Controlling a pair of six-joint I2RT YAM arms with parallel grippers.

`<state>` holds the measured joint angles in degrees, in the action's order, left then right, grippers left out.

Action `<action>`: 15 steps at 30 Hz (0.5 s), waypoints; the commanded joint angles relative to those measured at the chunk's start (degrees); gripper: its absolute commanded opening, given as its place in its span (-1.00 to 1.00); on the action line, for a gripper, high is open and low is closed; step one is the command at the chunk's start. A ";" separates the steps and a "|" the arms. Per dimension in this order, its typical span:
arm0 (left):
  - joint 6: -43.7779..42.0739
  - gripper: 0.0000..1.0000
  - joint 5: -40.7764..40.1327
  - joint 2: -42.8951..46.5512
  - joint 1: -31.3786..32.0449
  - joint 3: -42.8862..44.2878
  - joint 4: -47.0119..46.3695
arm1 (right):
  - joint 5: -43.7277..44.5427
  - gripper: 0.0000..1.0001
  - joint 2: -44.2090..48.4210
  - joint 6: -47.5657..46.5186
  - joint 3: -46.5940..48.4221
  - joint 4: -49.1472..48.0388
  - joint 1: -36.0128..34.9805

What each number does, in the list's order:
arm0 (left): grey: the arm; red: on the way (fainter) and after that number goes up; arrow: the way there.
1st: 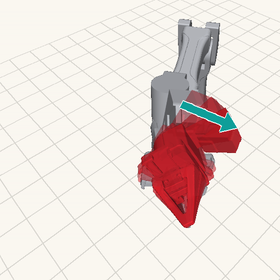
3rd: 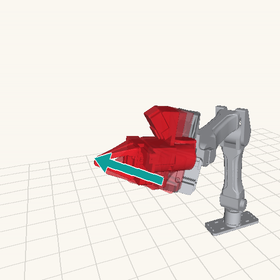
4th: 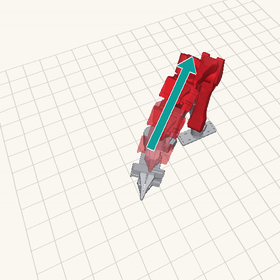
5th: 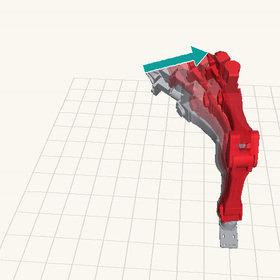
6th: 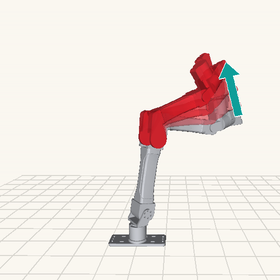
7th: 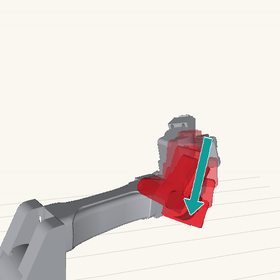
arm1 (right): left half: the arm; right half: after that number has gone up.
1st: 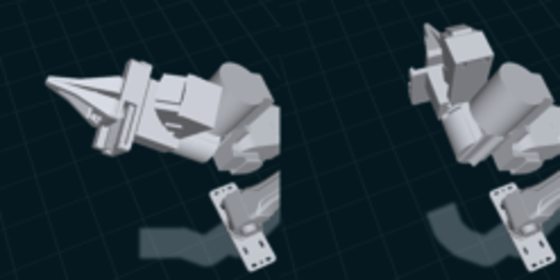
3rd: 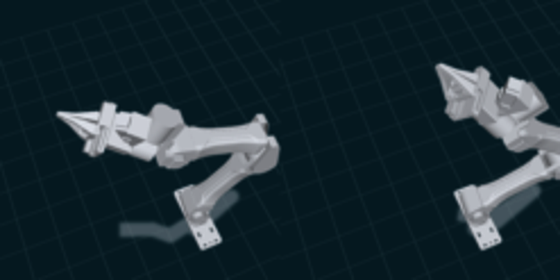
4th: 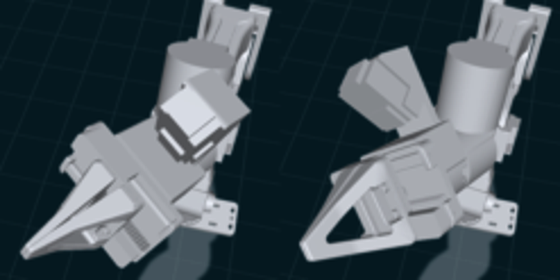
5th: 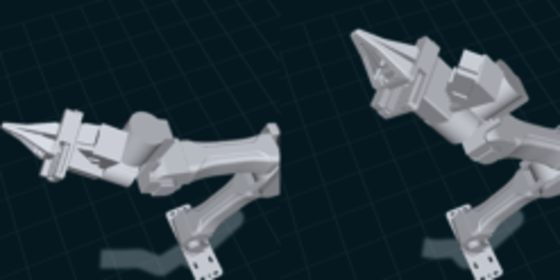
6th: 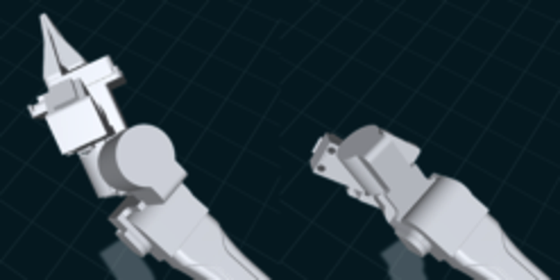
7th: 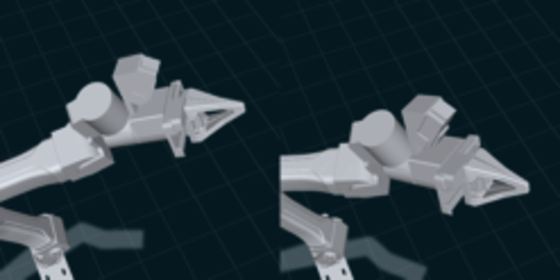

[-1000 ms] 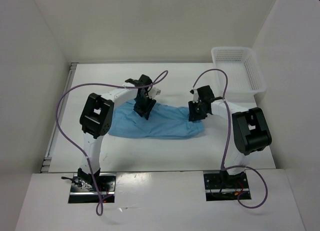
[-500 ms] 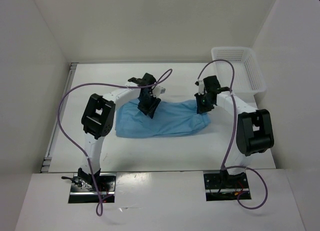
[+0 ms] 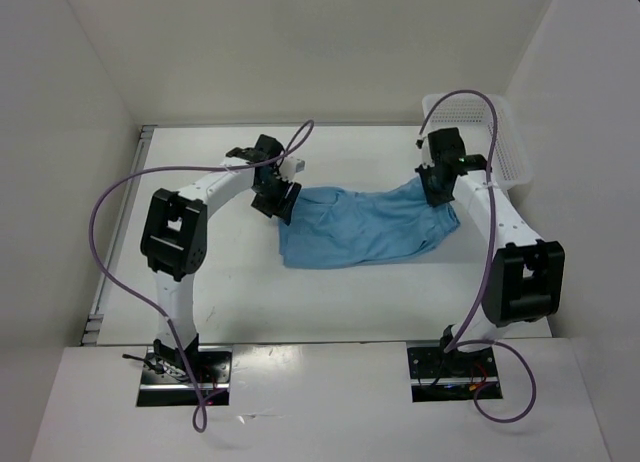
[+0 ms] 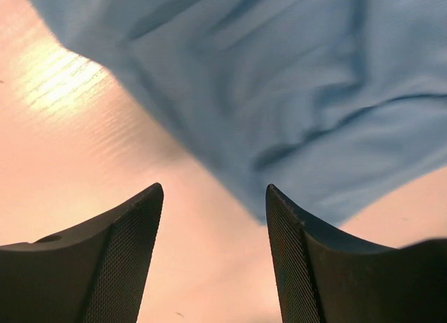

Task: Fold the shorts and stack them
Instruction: Fold the shorts

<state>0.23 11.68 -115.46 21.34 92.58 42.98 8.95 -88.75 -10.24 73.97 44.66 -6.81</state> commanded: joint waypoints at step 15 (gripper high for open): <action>-0.23 0.32 16.87 -15.58 -1.22 4.27 1.22 | 6.17 -1.00 -6.00 8.39 10.57 0.69 -9.18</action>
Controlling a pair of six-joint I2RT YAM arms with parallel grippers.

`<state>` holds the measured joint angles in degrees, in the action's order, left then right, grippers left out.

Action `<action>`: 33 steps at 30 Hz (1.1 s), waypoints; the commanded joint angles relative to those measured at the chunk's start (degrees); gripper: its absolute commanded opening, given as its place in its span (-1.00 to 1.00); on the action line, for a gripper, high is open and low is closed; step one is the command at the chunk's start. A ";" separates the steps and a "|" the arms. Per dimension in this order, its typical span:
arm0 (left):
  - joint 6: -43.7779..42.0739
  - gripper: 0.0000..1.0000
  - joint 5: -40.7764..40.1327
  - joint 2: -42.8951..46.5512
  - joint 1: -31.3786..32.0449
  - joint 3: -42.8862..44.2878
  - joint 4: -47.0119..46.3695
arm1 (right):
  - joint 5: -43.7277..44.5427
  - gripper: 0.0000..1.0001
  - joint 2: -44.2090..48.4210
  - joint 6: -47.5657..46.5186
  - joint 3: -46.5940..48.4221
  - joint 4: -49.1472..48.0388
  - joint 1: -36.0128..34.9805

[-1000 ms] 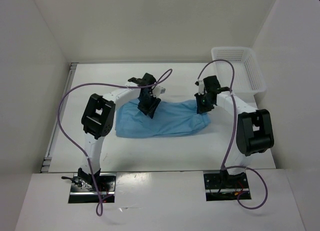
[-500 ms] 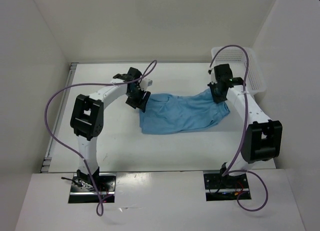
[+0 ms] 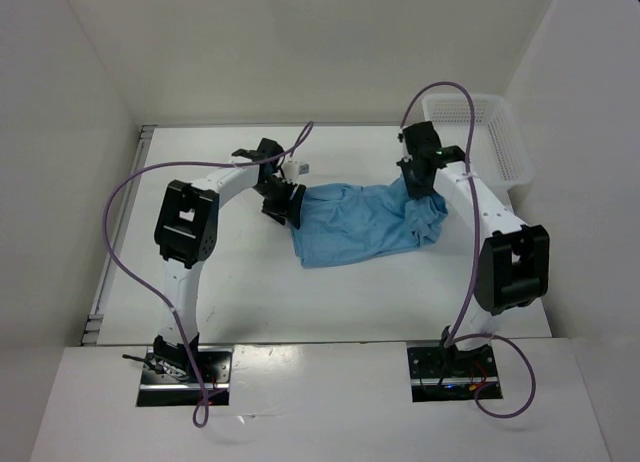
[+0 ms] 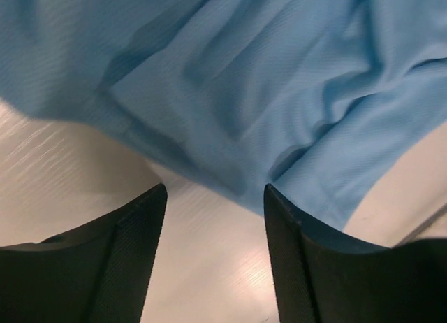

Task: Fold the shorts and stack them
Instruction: Fold the shorts

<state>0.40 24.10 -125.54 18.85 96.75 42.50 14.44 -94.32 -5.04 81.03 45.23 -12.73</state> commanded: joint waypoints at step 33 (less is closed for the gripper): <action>-0.40 -0.75 2.36 -8.32 -3.99 2.92 2.15 | -1.25 -0.60 -24.76 9.18 26.88 -2.86 -35.34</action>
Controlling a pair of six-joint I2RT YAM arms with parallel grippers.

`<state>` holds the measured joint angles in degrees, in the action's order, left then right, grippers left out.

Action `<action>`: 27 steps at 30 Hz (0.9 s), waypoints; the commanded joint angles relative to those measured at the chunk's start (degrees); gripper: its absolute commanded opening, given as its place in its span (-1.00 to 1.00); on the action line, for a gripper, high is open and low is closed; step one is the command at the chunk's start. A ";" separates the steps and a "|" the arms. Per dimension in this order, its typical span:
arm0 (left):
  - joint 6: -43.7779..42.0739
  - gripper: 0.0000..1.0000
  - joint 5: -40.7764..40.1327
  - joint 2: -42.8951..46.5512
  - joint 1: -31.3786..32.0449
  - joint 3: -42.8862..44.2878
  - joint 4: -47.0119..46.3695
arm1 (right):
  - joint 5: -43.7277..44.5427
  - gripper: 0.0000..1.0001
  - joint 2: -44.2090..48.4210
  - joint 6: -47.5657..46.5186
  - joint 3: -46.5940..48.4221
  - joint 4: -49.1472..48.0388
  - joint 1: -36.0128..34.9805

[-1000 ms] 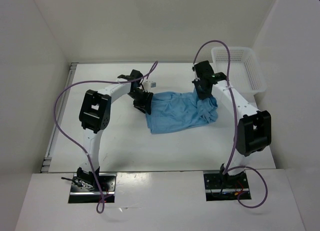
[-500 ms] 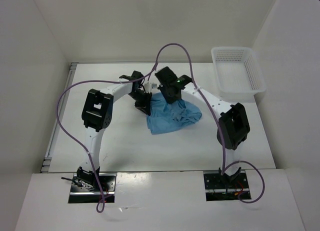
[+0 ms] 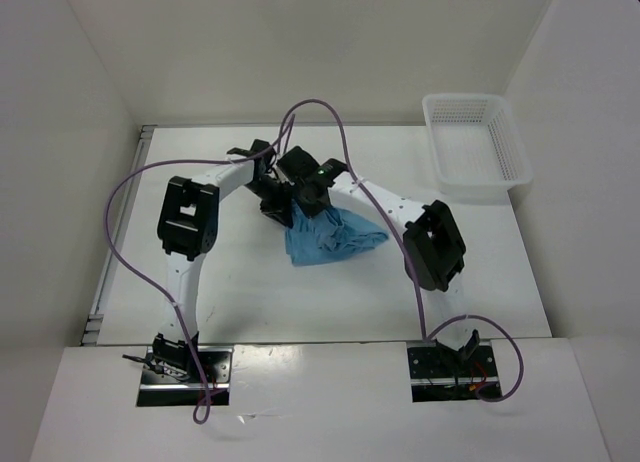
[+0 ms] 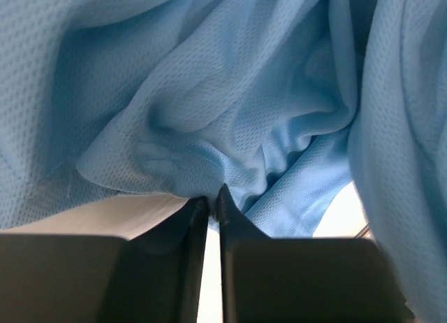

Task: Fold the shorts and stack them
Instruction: Fold the shorts

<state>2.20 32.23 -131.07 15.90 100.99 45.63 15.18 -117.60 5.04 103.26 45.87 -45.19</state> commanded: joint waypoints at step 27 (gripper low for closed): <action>-2.20 0.26 -9.03 26.30 2.87 -0.27 4.02 | -2.96 0.43 30.77 -9.34 -33.10 -24.94 12.10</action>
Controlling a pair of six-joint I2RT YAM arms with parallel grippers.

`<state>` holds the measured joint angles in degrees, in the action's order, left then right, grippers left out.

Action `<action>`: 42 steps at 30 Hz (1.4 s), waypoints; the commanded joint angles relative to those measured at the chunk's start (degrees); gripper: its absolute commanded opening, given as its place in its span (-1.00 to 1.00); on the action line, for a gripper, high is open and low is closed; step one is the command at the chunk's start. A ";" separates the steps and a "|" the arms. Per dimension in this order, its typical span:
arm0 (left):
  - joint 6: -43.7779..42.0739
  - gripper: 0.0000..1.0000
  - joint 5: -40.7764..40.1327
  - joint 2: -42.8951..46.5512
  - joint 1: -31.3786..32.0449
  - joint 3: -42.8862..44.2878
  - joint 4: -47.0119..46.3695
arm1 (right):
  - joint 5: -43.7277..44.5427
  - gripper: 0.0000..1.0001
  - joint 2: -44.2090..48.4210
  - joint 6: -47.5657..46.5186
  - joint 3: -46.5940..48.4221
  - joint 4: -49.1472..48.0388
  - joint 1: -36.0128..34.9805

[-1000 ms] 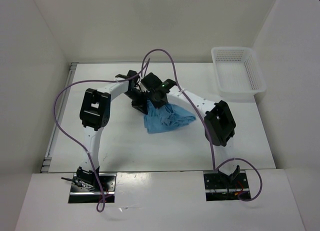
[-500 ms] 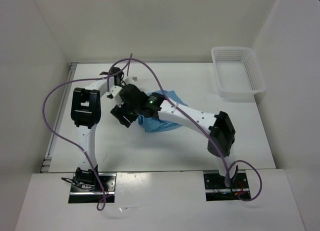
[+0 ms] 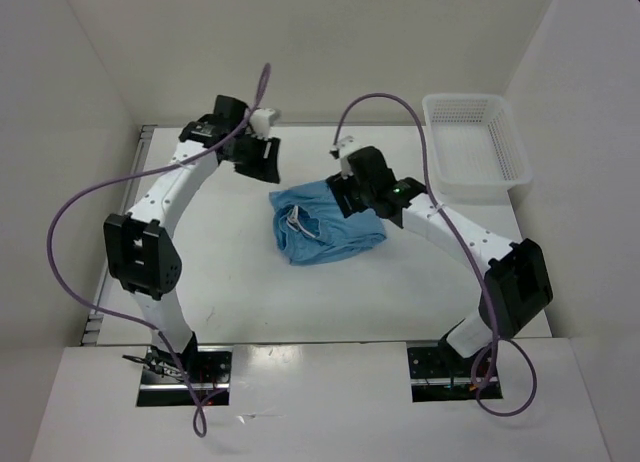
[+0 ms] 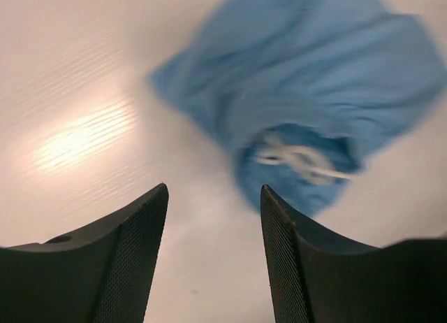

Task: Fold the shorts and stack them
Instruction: Fold the shorts

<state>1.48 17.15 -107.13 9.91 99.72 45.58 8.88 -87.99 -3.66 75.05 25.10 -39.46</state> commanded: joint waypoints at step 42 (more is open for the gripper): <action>-1.48 -1.00 2.80 0.78 20.06 -3.02 14.88 | -7.57 0.45 5.72 -10.13 -29.78 -18.42 11.52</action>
<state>0.23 19.75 -108.53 29.12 102.52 55.31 2.04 -84.95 -11.77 45.43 10.00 -26.48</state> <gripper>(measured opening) 0.015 0.723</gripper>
